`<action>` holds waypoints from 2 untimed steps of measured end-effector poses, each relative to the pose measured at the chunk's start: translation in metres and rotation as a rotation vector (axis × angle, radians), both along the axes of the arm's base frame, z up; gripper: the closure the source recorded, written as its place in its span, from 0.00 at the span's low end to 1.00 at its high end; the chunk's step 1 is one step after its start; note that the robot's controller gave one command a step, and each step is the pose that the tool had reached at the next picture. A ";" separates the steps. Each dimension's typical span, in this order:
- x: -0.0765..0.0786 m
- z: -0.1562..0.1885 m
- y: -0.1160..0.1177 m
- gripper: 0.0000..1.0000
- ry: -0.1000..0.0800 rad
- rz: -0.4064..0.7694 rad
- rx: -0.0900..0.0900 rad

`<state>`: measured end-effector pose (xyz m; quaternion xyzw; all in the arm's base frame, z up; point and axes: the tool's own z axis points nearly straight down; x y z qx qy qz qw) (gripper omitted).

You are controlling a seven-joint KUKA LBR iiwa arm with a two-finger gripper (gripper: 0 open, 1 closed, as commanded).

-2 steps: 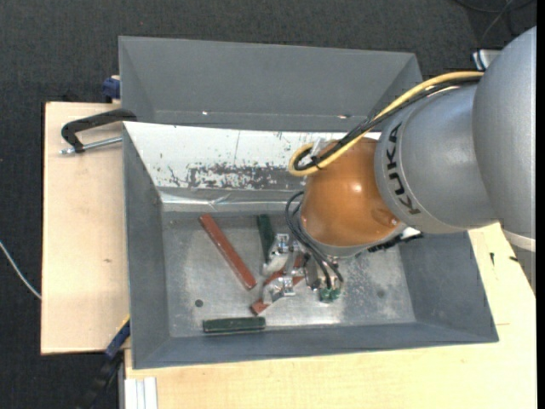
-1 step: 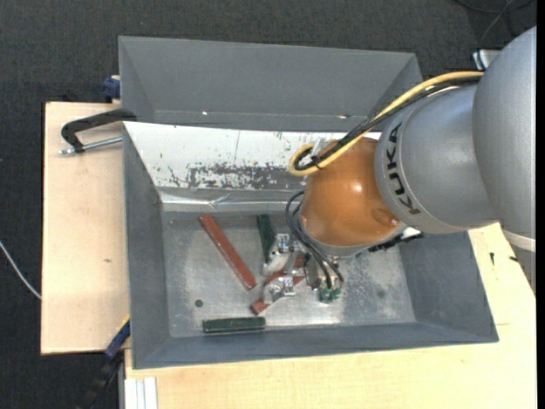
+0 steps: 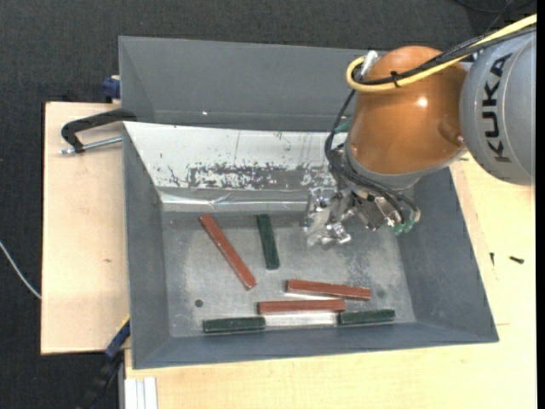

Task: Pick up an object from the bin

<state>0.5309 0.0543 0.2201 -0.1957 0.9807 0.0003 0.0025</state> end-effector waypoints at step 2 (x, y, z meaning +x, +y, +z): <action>0.013 0.048 -0.005 1.00 -0.012 0.117 -0.001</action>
Offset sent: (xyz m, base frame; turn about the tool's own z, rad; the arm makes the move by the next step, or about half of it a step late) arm 0.0149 -0.0061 -0.0673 -0.0462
